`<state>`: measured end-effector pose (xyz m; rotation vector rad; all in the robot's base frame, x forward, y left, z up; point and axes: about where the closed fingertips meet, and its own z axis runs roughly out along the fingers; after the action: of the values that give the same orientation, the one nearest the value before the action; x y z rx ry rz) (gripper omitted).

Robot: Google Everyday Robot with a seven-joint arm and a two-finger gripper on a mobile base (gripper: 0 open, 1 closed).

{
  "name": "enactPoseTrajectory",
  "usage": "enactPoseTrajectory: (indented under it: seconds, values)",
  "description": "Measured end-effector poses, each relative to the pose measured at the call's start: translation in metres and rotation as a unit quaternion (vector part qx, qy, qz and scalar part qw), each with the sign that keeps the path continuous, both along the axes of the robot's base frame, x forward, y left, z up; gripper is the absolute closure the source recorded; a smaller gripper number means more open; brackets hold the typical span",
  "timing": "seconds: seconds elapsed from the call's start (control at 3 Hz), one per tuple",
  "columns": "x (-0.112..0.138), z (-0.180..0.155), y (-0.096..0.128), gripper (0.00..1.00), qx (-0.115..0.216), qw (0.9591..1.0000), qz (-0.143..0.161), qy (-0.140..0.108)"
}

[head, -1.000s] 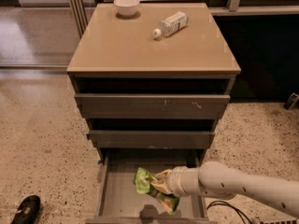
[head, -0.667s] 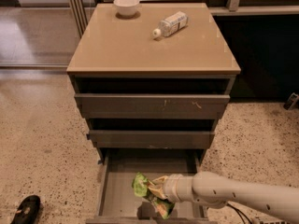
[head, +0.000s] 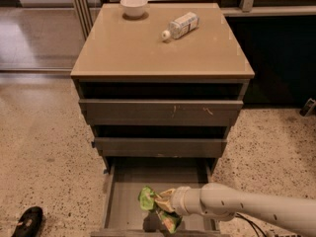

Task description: Place green rice chip bag into bottom drawer

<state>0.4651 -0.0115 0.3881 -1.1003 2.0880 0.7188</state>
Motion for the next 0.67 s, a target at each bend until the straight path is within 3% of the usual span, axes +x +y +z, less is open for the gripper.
enactPoseTrajectory:
  seconds: [0.67]
  values:
    - [0.037,-0.095,0.023,1.00,0.030,0.9984,-0.031,0.036]
